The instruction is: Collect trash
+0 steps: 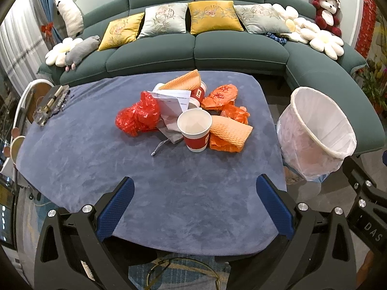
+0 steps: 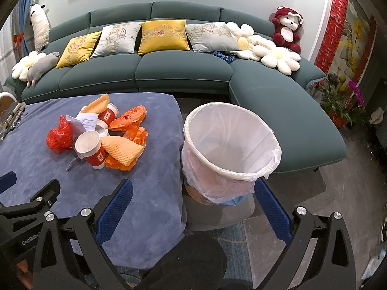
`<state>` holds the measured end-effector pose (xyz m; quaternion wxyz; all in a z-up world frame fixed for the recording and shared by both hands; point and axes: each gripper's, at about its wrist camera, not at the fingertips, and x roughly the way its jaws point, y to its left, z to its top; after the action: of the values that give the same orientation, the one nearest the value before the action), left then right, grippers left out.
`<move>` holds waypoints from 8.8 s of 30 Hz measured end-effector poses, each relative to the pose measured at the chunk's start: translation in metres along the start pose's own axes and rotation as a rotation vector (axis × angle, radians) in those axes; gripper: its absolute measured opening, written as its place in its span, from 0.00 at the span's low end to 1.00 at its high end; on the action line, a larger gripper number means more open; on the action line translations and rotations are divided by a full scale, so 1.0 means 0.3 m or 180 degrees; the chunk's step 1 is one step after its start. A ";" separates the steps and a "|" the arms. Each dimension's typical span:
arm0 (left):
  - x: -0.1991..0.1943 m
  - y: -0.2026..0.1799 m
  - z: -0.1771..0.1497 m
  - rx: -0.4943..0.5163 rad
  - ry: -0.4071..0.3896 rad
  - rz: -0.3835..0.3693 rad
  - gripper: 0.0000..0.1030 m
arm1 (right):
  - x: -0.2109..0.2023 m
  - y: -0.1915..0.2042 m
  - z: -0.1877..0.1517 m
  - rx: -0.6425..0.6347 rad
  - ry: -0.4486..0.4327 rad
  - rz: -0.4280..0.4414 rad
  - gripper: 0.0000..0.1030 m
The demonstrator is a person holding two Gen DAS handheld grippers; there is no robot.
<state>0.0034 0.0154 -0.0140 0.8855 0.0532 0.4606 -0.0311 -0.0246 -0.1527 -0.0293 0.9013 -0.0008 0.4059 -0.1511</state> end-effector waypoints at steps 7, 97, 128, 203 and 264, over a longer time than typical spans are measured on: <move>0.072 0.060 0.010 -0.0038 0.0023 -0.0055 0.93 | 0.046 0.035 0.006 -0.0030 0.0047 -0.0008 0.94; 0.212 -0.521 0.339 0.0904 -0.0287 -0.1448 0.61 | 0.353 -0.407 0.208 0.0939 -0.0317 -0.0031 0.10; 0.294 -0.455 0.415 0.0586 -0.0339 -0.1352 0.84 | 0.358 -0.442 0.225 0.1114 -0.0455 -0.0207 0.58; 0.531 0.529 0.252 -0.0446 -0.0091 -0.0061 0.35 | 0.677 0.462 0.092 0.0174 0.0601 0.0693 0.22; 0.232 -0.926 0.319 0.1228 -0.0092 -0.1713 0.56 | 0.324 -0.668 0.004 0.1532 -0.0115 -0.0336 0.23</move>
<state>0.0921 -0.2724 -0.0348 0.8255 0.0959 0.4311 -0.3514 -0.0176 -0.3707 -0.0746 0.8735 0.1901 0.3415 -0.2903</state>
